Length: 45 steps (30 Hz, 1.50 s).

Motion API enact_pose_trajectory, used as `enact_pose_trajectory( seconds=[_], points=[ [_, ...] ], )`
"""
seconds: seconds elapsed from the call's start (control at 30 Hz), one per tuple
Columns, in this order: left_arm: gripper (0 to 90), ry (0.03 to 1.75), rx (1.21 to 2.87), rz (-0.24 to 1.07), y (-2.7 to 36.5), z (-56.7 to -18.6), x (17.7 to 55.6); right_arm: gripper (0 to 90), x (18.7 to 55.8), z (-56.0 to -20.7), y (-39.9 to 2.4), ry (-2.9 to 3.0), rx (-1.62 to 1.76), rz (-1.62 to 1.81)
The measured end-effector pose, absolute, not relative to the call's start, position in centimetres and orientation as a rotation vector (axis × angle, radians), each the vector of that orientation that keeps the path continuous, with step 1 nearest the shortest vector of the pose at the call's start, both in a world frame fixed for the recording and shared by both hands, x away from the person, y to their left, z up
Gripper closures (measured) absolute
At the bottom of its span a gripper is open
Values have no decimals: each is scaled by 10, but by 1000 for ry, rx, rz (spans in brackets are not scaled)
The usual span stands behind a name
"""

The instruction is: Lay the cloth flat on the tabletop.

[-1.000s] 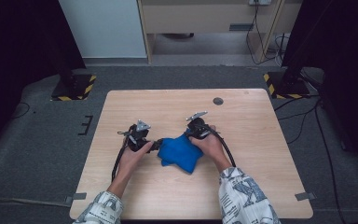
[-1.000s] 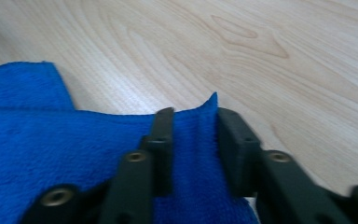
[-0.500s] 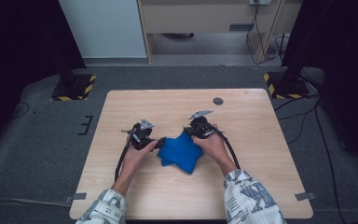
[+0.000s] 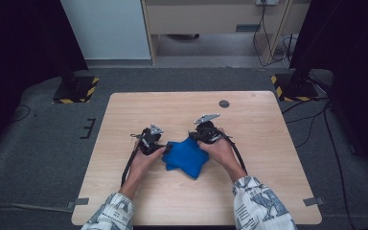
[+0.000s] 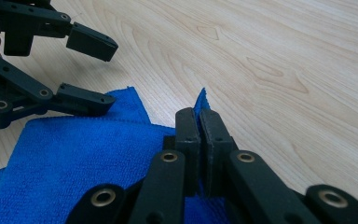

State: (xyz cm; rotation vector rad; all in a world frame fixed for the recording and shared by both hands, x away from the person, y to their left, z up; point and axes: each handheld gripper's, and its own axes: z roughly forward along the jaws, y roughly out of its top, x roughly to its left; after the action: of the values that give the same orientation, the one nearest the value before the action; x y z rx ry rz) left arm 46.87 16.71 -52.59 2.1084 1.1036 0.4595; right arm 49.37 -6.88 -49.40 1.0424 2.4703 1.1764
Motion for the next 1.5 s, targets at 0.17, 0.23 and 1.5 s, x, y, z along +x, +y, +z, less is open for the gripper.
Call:
enact_pose_trajectory(
  seconds=[0.17, 0.23, 1.5],
  points=[
    [359, 1087, 2119, 460, 164, -527, 467, 876, 494, -495, -70, 2471, 1043, 1173],
    [389, 1081, 2128, 454, 163, -528, 467, 875, 494, -496, -70, 2472, 1044, 1171],
    [884, 1034, 2035, 397, 176, -504, 458, 880, 483, -472, -103, 2366, 1045, 1242]
  ],
)
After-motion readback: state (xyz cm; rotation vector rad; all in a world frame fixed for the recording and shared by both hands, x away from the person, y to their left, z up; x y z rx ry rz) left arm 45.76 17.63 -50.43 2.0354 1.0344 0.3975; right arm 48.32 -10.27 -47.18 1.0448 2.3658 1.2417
